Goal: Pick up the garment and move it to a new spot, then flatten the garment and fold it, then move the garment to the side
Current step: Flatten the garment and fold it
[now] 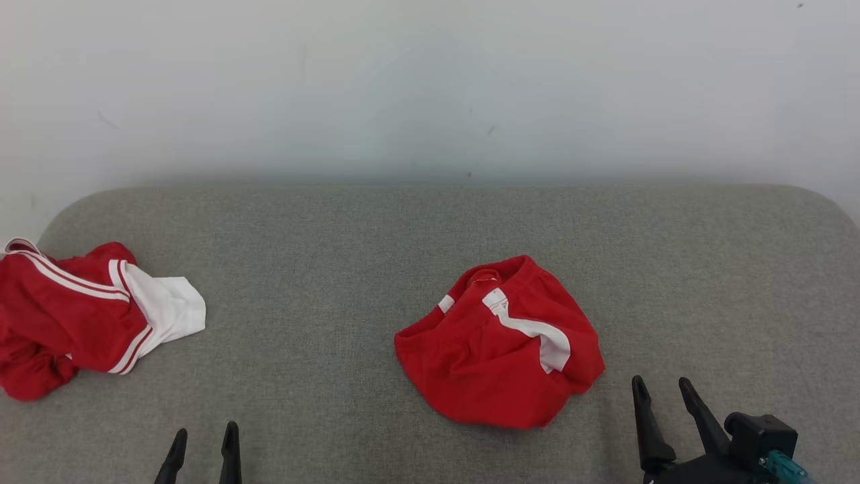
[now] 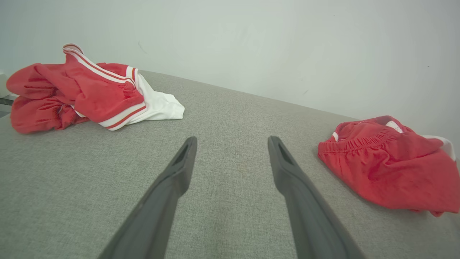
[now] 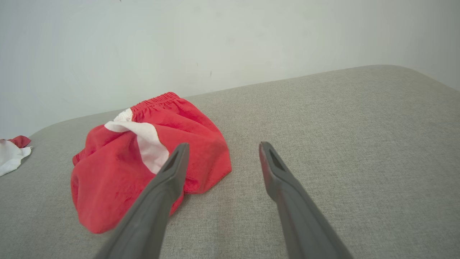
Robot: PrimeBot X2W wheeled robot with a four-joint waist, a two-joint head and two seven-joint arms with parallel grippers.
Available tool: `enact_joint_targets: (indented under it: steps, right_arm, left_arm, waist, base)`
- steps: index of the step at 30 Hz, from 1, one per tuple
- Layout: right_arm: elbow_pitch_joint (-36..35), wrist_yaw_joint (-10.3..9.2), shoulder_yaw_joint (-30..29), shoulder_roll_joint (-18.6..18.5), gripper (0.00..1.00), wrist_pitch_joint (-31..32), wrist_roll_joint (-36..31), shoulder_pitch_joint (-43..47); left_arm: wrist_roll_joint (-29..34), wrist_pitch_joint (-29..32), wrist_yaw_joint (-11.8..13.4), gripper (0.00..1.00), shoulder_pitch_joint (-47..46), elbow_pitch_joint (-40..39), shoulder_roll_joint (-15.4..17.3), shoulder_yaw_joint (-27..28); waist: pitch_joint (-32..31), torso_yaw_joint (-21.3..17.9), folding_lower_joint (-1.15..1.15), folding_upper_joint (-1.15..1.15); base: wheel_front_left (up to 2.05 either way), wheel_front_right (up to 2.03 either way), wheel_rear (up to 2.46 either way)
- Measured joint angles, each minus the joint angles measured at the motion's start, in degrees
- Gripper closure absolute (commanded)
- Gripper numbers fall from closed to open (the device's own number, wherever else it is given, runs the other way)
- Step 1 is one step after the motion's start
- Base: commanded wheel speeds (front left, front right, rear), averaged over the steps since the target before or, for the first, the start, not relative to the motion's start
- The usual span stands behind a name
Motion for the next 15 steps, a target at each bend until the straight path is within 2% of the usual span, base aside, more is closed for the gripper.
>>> enact_joint_targets:
  steps: [15]
  right_arm:
    - [0.37,0.00,0.85,0.01,0.00,-0.07,0.47,-0.21]
  left_arm:
    - [0.36,0.00,-0.42,0.00,-0.14,0.07,0.09,-0.48]
  waist:
    - [0.39,-1.05,0.01,0.00]
  base:
    - [0.00,0.00,0.00]
